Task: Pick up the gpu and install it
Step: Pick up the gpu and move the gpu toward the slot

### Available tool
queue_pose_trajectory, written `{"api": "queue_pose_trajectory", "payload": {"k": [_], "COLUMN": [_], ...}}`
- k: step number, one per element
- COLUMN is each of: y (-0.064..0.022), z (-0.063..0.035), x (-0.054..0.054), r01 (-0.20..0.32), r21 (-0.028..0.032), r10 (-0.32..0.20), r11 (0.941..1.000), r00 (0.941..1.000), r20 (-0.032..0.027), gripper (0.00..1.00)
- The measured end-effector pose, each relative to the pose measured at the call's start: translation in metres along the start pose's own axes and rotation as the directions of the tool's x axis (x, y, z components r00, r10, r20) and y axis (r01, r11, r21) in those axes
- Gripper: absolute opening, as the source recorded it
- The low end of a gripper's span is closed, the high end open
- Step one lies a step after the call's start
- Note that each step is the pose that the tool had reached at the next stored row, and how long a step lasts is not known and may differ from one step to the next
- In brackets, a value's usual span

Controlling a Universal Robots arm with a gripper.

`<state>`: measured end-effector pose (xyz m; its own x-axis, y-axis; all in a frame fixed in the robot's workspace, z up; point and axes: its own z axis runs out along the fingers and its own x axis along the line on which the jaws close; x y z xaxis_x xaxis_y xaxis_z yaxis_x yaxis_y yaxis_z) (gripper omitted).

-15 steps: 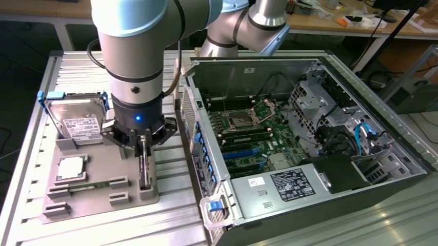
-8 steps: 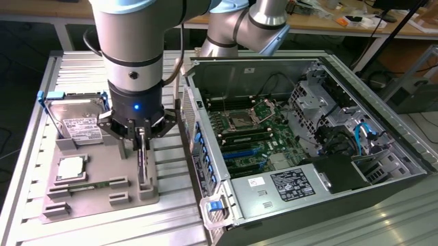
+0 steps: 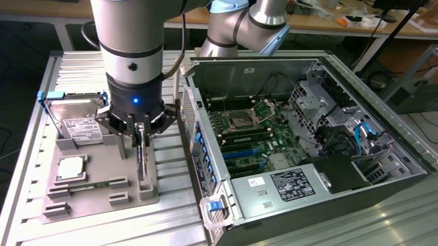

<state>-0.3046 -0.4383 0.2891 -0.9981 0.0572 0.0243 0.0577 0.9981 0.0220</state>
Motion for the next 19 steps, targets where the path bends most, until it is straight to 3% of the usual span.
{"api": "queue_pose_trajectory", "payload": {"k": [14,19], "y": [0.0004,0.0005], "z": [-0.0186,-0.0207], "x": [0.0,0.0], "r01": [0.0,0.0], "r21": [0.0,-0.0002], "r10": [0.0,0.0], "r11": [1.0,1.0], "r00": [1.0,1.0], "r20": [0.0,0.0002], "gripper": [0.27,0.27]}}
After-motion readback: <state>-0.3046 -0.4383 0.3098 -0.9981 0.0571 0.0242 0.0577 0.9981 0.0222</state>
